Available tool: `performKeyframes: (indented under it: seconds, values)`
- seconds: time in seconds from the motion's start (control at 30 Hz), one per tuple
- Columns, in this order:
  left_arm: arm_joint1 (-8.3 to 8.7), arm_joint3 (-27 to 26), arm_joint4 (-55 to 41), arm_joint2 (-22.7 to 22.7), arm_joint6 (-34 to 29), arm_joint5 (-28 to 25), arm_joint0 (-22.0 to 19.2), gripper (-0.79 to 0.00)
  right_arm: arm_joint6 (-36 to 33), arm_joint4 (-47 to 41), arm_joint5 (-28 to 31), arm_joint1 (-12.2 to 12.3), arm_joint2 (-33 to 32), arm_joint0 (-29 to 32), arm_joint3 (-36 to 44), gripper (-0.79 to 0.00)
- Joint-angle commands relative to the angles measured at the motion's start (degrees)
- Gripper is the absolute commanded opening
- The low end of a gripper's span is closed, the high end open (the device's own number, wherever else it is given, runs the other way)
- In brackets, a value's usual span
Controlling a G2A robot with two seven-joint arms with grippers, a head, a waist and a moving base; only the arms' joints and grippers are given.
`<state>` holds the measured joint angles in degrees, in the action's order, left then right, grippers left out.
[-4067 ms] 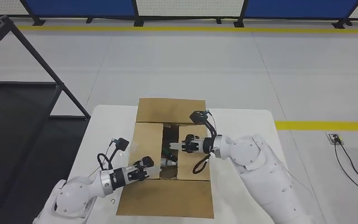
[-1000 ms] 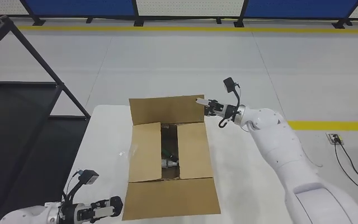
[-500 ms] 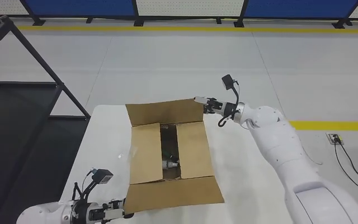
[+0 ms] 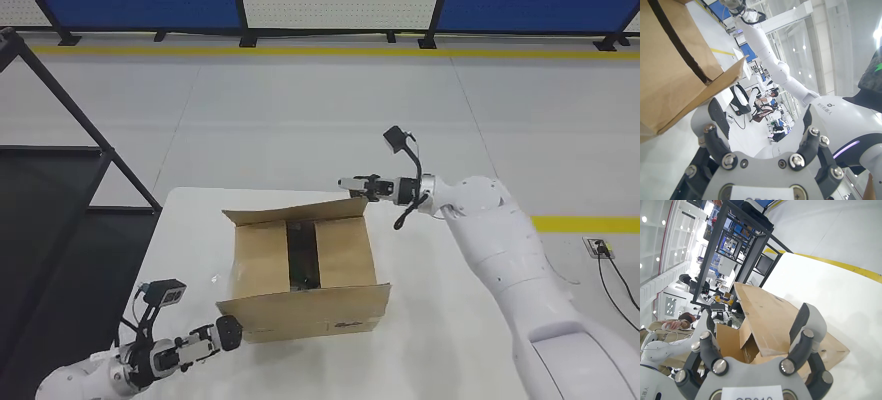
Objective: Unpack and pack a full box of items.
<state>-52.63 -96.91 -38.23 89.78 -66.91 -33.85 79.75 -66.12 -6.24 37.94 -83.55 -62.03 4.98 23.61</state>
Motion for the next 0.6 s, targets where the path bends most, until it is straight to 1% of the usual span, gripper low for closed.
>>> performKeyframes:
  seconds: [0.0, 0.13, 0.2, 0.27, 0.53, 0.57]
  values:
    - [-0.23, -0.3, 2.7, -1.2, 3.0, 0.5, -0.9, 0.0, -1.8, -0.7, -1.6, 0.0, 0.3, 0.3, 1.9, 0.0]
    - [-0.69, -0.7, 7.7, -3.5, 7.8, 1.0, -2.8, 0.0, -6.7, -1.7, -6.6, 0.5, 0.9, 1.1, 5.4, 0.0]
    - [-0.88, -0.6, 10.3, -4.4, 10.0, 1.5, -3.9, 0.0, -7.4, -2.5, -10.4, 0.6, 0.7, 1.2, 6.4, 0.0]
    - [-1.1, -0.9, 11.5, -5.7, 11.4, 2.0, -4.6, 0.0, -8.3, -1.9, -12.9, 0.7, 1.2, 1.5, 7.8, 0.0]
    - [-1.63, -0.7, 15.6, -8.2, 14.3, 2.1, -7.8, 0.0, -8.3, -1.9, -12.9, 0.7, 1.2, 1.5, 7.8, 0.0]
    - [-1.69, -0.9, 15.9, -8.5, 14.7, 2.3, -8.0, 0.0, -7.5, -1.8, -13.2, 0.7, 1.2, 1.9, 8.3, 0.0]
